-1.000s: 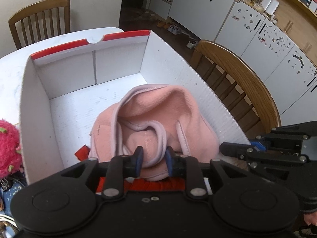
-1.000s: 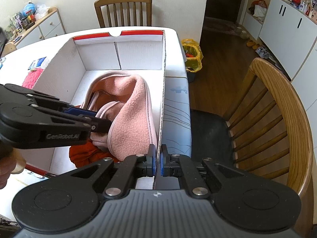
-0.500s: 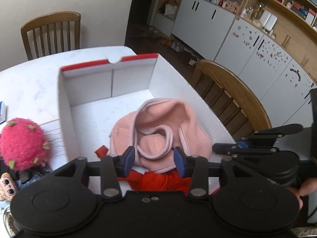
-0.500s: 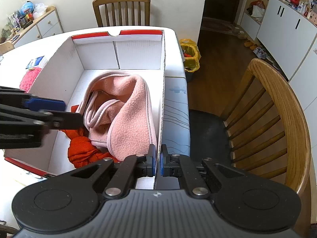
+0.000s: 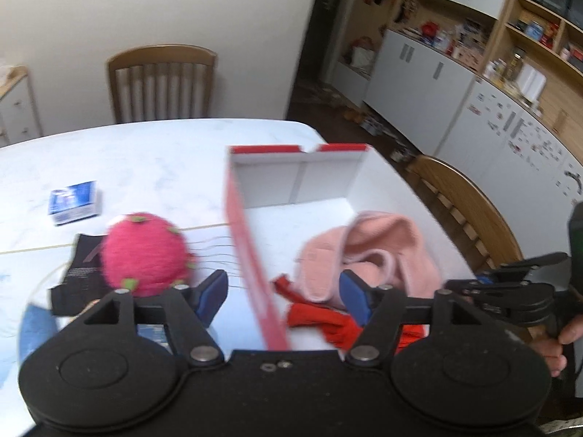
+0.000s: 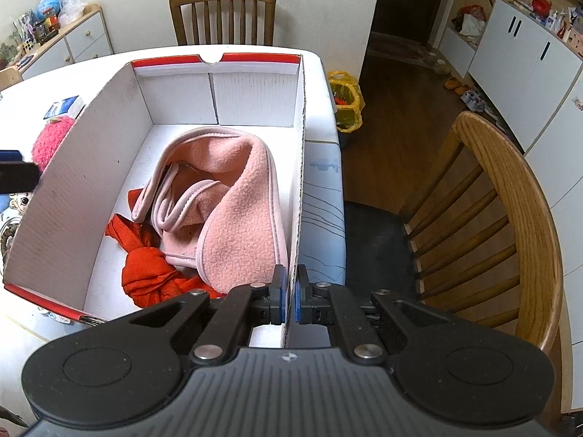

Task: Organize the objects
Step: 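Grasp the pink strawberry plush with the left gripper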

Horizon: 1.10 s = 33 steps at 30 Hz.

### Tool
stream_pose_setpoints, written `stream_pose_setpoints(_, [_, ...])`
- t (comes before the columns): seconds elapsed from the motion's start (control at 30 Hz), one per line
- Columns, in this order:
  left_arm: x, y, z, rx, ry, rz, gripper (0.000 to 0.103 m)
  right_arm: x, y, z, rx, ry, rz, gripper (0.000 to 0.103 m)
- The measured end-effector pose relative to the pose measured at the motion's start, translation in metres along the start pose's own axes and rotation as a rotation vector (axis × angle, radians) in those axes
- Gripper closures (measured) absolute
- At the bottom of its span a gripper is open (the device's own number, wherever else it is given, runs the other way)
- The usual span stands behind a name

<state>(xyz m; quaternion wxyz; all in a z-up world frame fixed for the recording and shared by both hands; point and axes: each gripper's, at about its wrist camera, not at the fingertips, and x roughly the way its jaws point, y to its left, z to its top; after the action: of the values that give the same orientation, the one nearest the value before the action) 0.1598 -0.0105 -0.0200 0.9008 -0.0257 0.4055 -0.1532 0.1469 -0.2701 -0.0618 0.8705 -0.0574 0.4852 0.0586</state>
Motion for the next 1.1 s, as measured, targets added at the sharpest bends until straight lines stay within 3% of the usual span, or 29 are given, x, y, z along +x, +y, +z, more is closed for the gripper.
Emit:
stream_pose_setpoints(0.17, [-0.009,0.030,0.004,-0.039,-0.043,0.061,0.015,0.001,0.002,0.001,-0.004,0.003,-0.008,0.099])
stream_pose_setpoints(0.23, [-0.012,0.040,0.006,-0.050,-0.070,0.093,0.002,0.001,0.002,0.001,-0.003,0.006,-0.011,0.099])
stream_pose_setpoints(0.37, [-0.009,0.058,0.010,-0.071,-0.106,0.142,0.001,0.001,0.002,0.001,-0.001,0.011,-0.016,0.099])
stream_pose_setpoints(0.6, [0.016,0.080,0.009,-0.074,-0.084,0.195,0.001,0.002,0.003,0.002,0.000,0.021,-0.025,0.099])
stream_pose_setpoints(1.1, [0.078,0.086,-0.001,0.009,-0.038,0.288,0.001,0.002,0.003,0.005,0.010,0.042,-0.022,0.099])
